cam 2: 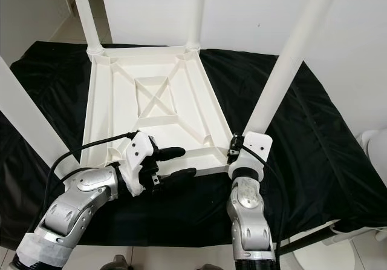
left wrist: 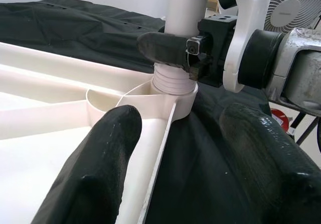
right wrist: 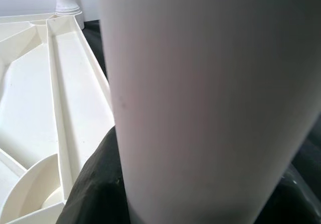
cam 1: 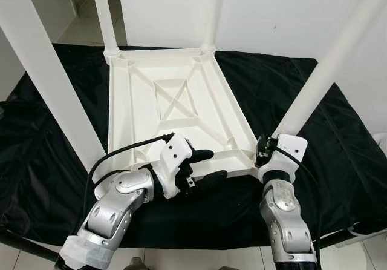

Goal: Building children table

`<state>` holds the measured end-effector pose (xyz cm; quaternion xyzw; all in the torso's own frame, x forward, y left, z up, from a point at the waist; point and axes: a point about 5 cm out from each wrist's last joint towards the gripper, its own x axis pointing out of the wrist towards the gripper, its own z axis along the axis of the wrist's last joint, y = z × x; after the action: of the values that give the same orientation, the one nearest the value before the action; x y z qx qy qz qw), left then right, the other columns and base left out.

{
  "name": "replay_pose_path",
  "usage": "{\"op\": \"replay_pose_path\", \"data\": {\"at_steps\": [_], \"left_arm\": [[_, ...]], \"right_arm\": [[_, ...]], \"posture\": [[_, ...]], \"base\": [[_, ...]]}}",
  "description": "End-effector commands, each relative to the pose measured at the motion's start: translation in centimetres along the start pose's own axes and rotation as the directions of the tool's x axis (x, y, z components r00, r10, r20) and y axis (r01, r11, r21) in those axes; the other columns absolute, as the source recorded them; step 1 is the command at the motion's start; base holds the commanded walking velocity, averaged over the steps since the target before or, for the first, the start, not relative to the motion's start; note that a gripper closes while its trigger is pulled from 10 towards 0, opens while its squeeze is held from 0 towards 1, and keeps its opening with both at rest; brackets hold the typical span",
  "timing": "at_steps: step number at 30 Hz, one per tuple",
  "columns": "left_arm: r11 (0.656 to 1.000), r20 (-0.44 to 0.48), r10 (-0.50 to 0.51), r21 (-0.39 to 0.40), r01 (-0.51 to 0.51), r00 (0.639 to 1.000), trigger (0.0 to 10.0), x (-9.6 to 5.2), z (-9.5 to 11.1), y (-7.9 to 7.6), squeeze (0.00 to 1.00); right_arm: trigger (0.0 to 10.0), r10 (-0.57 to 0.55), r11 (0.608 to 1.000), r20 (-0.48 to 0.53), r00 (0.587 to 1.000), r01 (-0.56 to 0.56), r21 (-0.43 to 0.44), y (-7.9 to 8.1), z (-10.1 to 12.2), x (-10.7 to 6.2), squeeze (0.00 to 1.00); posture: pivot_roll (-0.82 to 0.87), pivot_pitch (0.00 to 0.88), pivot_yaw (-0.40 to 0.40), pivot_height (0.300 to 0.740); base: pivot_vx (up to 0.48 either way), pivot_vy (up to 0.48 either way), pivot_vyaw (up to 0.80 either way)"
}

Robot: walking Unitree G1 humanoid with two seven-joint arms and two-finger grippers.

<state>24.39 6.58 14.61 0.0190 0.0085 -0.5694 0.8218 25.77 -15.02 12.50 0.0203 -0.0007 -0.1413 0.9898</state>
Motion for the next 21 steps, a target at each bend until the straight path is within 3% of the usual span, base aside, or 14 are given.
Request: {"op": "replay_pose_path", "data": {"at_steps": [1, 2, 3, 8, 11, 12, 15, 17, 21], "left_arm": [[0.998, -0.004, 0.062, 0.002, -0.062, 0.998, 10.0, 0.0, -0.2, 0.2, 0.0], [0.998, -0.001, 0.064, 0.001, -0.064, 0.998, 10.0, 0.1, -0.2, 0.3, 0.0], [0.998, 0.001, 0.066, 0.0, -0.066, 0.998, 10.0, 0.1, -0.2, 0.3, 0.0], [0.998, 0.012, 0.064, 0.005, -0.064, 0.998, 10.0, 0.4, 0.0, 0.3, 0.0], [0.998, 0.013, 0.062, 0.007, -0.062, 0.998, 10.0, 0.5, 0.0, 0.3, 0.0], [0.998, 0.013, 0.063, 0.009, -0.063, 0.998, 10.0, 0.5, 0.0, 0.4, 0.0], [0.998, 0.012, 0.063, 0.011, -0.063, 0.998, 10.0, 0.4, 0.1, 0.4, 0.0], [0.998, 0.012, 0.062, 0.011, -0.062, 0.998, 10.0, 0.4, 0.1, 0.4, 0.0], [0.998, 0.005, 0.057, 0.012, -0.057, 0.998, 10.0, 0.4, 0.0, 0.4, 0.0]], "right_arm": [[10.0, -0.008, 1.0, -0.081, 0.997, 0.008, 0.003, 0.4, -1.5, -0.3, 0.0], [10.0, -0.001, 1.0, -0.065, 0.998, 0.001, 0.009, 0.5, -1.2, -0.3, 0.64], [10.0, 0.027, 1.0, -0.034, 0.999, -0.027, 0.009, 0.5, -0.8, -0.3, 1.0], [10.0, 0.153, 0.987, 0.024, 0.988, -0.154, 0.049, 0.5, -0.2, -0.3, 1.0], [10.0, 0.165, 0.985, 0.031, 0.986, -0.166, 0.039, 0.2, -0.2, -0.3, 1.0], [10.0, 0.201, 0.979, 0.028, 0.979, -0.201, 0.029, 0.1, -0.3, -0.3, 0.0], [10.0, 0.355, 0.935, 0.037, 0.934, -0.354, -0.023, -1.1, -0.3, -0.5, 0.0], [10.0, 0.386, 0.922, 0.04, 0.921, -0.385, -0.043, -1.4, -0.3, -0.6, 0.0], [10.0, 0.52, 0.85, 0.012, 0.854, -0.517, -0.1, -2.7, -0.3, -0.6, 0.0]], "posture": [[0.04, 0.015, -0.05, 0.74], [0.04, 0.014, -0.05, 0.74], [0.03, 0.014, -0.045, 0.74], [0.03, 0.012, -0.043, 0.74], [0.03, 0.012, -0.043, 0.74], [0.03, 0.012, -0.043, 0.74], [0.04, 0.013, -0.043, 0.74], [0.04, 0.013, -0.043, 0.74], [0.04, 0.014, -0.042, 0.74]], "base": [[0.0, 0.0, 0.0], [0.0, 0.0, 0.0], [0.0, 0.0, 0.0], [0.0, 0.0, 0.0], [0.0, 0.0, 0.0], [0.0, 0.0, 0.0], [0.0, 0.0, 0.0], [0.0, 0.0, 0.0], [0.0, 0.0, 0.0]]}}
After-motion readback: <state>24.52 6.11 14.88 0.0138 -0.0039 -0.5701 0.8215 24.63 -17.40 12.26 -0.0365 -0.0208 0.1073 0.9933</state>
